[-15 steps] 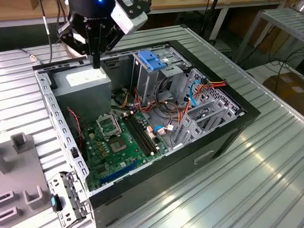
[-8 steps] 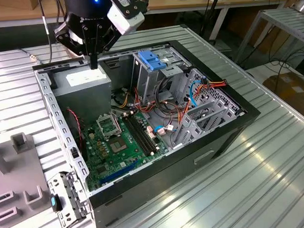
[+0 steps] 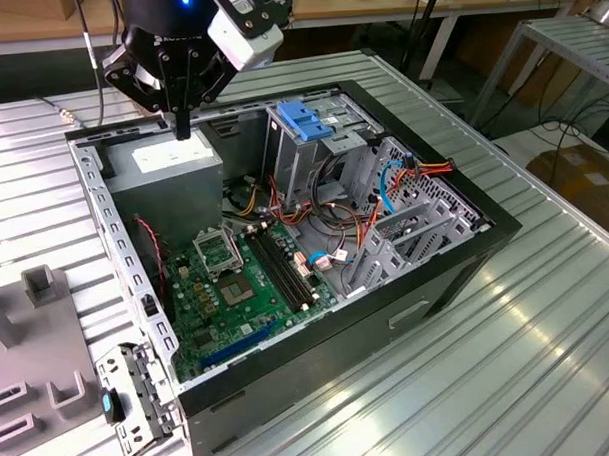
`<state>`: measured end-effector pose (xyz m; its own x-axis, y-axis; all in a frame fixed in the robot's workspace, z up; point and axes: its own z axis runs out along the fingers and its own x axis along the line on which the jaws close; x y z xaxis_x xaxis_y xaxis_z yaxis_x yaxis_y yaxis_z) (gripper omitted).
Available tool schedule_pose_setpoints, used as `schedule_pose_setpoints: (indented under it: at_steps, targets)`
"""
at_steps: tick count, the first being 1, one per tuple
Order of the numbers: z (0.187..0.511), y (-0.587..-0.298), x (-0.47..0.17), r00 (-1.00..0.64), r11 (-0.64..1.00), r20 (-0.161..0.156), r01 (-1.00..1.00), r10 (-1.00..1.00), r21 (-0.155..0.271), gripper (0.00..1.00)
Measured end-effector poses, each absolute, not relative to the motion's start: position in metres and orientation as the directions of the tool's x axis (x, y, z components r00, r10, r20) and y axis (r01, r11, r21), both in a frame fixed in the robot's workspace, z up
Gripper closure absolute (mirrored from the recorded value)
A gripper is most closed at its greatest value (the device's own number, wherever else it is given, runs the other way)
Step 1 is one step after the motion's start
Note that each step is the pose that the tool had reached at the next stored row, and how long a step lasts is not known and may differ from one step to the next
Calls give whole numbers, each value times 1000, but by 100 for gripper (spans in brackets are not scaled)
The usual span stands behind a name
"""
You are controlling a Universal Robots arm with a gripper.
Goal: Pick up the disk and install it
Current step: 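Reach for the disk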
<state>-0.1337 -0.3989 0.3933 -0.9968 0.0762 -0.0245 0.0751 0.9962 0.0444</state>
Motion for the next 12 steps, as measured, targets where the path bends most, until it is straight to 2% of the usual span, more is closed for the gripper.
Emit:
schedule_pose_setpoints:
  at_steps: [12]
  targets:
    - [393,-399,-138,-997,996,-24,75,76,44,89]
